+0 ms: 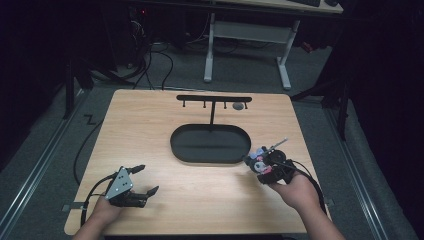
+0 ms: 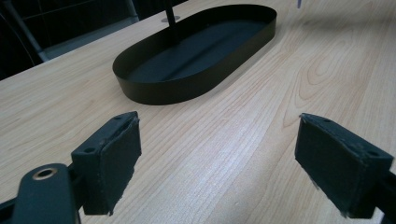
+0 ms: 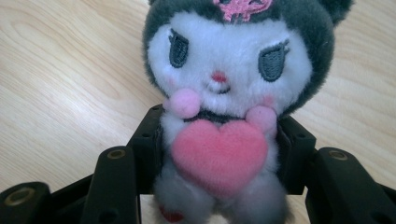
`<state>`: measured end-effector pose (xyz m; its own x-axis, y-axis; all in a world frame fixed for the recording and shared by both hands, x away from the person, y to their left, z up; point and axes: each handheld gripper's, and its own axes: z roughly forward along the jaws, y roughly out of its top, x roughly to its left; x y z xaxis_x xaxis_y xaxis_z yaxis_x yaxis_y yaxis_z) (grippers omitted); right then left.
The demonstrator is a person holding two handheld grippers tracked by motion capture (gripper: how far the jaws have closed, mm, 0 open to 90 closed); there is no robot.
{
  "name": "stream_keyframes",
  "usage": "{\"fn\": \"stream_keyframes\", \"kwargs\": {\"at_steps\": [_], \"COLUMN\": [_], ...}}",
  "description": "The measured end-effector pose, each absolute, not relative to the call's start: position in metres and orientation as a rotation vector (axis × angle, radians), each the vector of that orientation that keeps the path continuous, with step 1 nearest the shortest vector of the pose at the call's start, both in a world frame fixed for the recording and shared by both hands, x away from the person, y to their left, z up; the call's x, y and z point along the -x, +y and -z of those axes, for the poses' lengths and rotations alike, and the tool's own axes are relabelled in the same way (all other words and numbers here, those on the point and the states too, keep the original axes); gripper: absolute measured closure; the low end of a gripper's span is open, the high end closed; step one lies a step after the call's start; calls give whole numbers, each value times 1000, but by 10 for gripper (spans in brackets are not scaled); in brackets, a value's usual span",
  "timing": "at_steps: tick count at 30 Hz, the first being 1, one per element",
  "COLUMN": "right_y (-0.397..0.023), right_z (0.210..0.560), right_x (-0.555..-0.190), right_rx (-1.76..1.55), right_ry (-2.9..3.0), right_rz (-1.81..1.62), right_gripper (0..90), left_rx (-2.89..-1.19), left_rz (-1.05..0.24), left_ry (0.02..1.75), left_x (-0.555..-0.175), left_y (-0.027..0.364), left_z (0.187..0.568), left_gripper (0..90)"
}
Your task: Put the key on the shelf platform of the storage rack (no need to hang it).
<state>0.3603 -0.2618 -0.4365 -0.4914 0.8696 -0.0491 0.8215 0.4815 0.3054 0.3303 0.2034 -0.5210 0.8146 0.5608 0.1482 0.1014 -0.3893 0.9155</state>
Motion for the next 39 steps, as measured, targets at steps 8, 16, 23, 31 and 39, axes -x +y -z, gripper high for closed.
{"fn": "stream_keyframes", "kwargs": {"at_steps": [8,16,23,31,39], "right_y": [-246,-227,-212,-198,-182], "right_z": [434,432,433,430,435], "right_x": [-372,-385,-397,-412,-428], "right_rx": [-1424,-1398,-1364,-1337,-1337], "right_ry": [2555,2562,2571,2560,2555], "right_rz": [-353,-364,-360,-375,-386], "right_gripper": [473,473,473,472,472], "left_rx": [-1932,-1925,-1921,-1923,-1924], "left_rz": [-535,-538,-534,-530,-530], "left_ry": [490,490,495,485,480], "left_x": [-330,-330,-330,-330,-329], "left_y": [204,204,205,206,205], "left_z": [521,521,521,521,521], "left_gripper": [154,154,154,154,154]}}
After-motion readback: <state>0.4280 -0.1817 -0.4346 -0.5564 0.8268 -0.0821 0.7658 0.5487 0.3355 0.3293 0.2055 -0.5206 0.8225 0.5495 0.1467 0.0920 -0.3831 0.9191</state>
